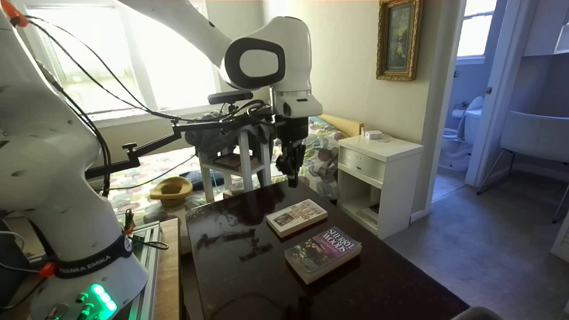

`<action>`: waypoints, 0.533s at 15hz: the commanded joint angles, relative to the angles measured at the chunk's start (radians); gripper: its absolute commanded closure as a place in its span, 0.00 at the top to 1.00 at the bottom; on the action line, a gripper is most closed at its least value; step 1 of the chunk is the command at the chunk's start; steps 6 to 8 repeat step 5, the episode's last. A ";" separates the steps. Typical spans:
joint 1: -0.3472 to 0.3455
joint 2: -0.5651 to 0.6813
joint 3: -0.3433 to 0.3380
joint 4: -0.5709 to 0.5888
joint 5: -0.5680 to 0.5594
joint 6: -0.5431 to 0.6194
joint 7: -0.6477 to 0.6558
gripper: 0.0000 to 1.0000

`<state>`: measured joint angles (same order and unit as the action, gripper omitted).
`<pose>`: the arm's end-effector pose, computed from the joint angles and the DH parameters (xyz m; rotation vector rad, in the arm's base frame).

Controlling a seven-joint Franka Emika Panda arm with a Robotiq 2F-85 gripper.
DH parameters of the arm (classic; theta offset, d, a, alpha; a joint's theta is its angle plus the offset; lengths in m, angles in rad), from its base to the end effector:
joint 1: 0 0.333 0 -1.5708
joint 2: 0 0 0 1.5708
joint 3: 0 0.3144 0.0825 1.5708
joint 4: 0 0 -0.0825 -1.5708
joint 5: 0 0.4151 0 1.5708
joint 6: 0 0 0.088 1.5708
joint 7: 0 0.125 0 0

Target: Rotate the book on the right.

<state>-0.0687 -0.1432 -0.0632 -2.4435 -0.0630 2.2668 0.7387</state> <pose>0.4806 -0.0658 0.3128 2.8327 -1.2457 -0.0317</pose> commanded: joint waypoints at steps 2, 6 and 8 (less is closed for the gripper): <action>-0.014 0.001 0.017 0.004 -0.008 -0.004 0.003 0.03; -0.015 0.003 0.019 0.008 -0.011 -0.005 0.008 0.23; -0.015 0.003 0.019 0.008 -0.011 -0.005 0.008 0.23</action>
